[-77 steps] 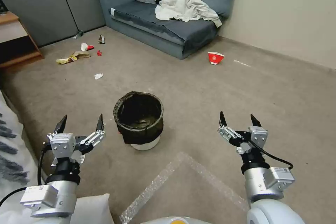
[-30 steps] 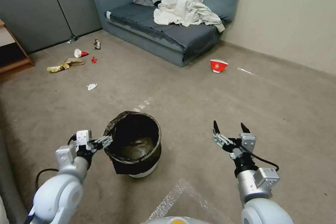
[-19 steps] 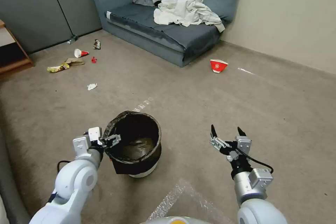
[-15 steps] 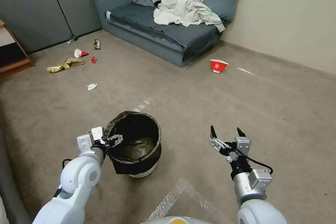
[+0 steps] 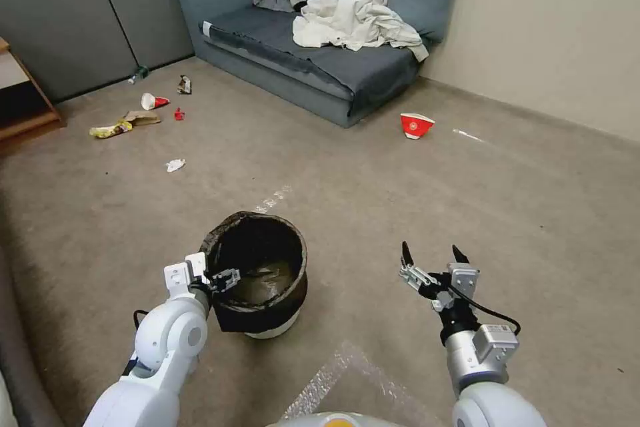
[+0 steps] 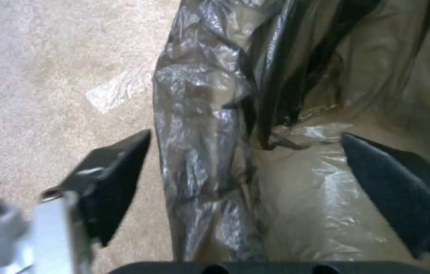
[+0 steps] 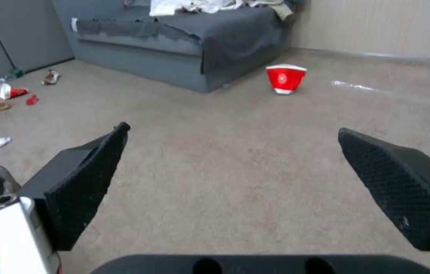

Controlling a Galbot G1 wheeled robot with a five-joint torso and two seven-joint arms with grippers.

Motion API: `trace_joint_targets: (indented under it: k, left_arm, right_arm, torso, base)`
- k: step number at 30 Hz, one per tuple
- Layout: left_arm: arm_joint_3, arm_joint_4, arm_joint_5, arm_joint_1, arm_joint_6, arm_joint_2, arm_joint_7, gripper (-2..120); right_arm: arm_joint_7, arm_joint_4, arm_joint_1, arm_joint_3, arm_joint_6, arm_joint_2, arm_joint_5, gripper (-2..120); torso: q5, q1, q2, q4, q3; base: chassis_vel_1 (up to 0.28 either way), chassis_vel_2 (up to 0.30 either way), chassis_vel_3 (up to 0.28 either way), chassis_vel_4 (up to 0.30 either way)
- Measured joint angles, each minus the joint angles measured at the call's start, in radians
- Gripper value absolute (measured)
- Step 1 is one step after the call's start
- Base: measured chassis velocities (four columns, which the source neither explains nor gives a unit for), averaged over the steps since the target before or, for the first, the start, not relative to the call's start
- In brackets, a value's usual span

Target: Pick up the trash can from the floor.

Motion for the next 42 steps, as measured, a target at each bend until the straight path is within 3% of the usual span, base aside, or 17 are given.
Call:
trace_joint_targets:
  k: [2, 3, 4, 6, 20, 24, 30, 33, 39, 42]
  left_arm:
    - [0.001, 0.004, 0.000, -0.002, 0.000, 0.001, -0.002, 91]
    - [0.007, 0.017, 0.000, -0.013, 0.000, 0.003, -0.008, 77]
    - [0.009, 0.021, 0.000, -0.017, 0.000, 0.004, -0.010, 73]
    - [0.011, 0.023, 0.000, -0.019, -0.001, 0.004, -0.010, 72]
    - [0.017, 0.033, 0.008, -0.022, -0.041, 0.005, -0.019, 15]
    - [0.016, 0.020, 0.002, -0.012, -0.057, 0.010, -0.011, 5]
    - [0.012, -0.004, 0.001, 0.011, -0.122, 0.019, 0.021, 5]
    - [-0.007, -0.027, 0.003, 0.037, -0.207, 0.027, 0.066, 2]
    - [-0.022, -0.044, 0.043, 0.062, -0.280, 0.030, 0.136, 2]
    - [-0.041, -0.070, 0.096, 0.093, -0.363, 0.038, 0.254, 2]
  right_arm:
    - [0.000, 0.001, -0.001, 0.000, 0.002, 0.000, -0.001, 100]
    - [0.000, 0.006, -0.005, -0.001, 0.007, 0.002, -0.003, 100]
    - [0.000, 0.007, -0.006, -0.001, 0.009, 0.002, -0.004, 100]
    - [0.000, 0.008, -0.006, -0.001, 0.010, 0.003, -0.005, 100]
    - [-0.016, 0.011, -0.016, -0.016, 0.029, 0.024, -0.045, 100]
    - [-0.016, 0.015, -0.016, -0.013, 0.030, 0.025, -0.047, 100]
    - [-0.015, 0.023, -0.018, -0.009, 0.030, 0.028, -0.048, 100]
    - [-0.014, 0.027, -0.019, -0.008, 0.030, 0.028, -0.049, 100]
    - [-0.013, 0.028, -0.019, -0.008, 0.030, 0.030, -0.051, 100]
    - [-0.012, 0.029, -0.019, -0.008, 0.029, 0.030, -0.052, 100]
  torso:
    - [0.0000, 0.000, 0.000, 0.0000, 0.000]
    - [0.0001, 0.000, 0.000, -0.0001, 0.000]
    - [0.0002, 0.000, 0.000, -0.0001, 0.000]
    - [0.0001, 0.000, 0.000, 0.0000, 0.000]
    - [-0.0002, 0.000, 0.000, 0.0001, 0.000]
    - [-0.0004, 0.000, 0.000, -0.0001, 0.000]
    - [-0.0007, 0.000, 0.000, -0.0003, 0.000]
    - [-0.0001, 0.000, 0.000, 0.0001, 0.000]
    - [-0.0001, 0.000, 0.000, -0.0001, 0.000]
    - [-0.0003, 0.000, 0.000, 0.0000, 0.000]
  base:
    - [0.000, 0.000, 0.000, 0.000]
    - [0.000, 0.000, 0.000, 0.000]
    - [0.000, 0.000, 0.000, 0.000]
    - [0.000, 0.000, 0.000, 0.000]
    - [0.000, 0.000, 0.000, 0.000]
    - [0.000, 0.000, 0.000, 0.000]
    - [0.000, 0.000, 0.000, 0.000]
    - [0.000, 0.000, 0.000, 0.000]
    - [0.000, 0.000, 0.000, 0.000]
    - [0.000, 0.000, 0.000, 0.000]
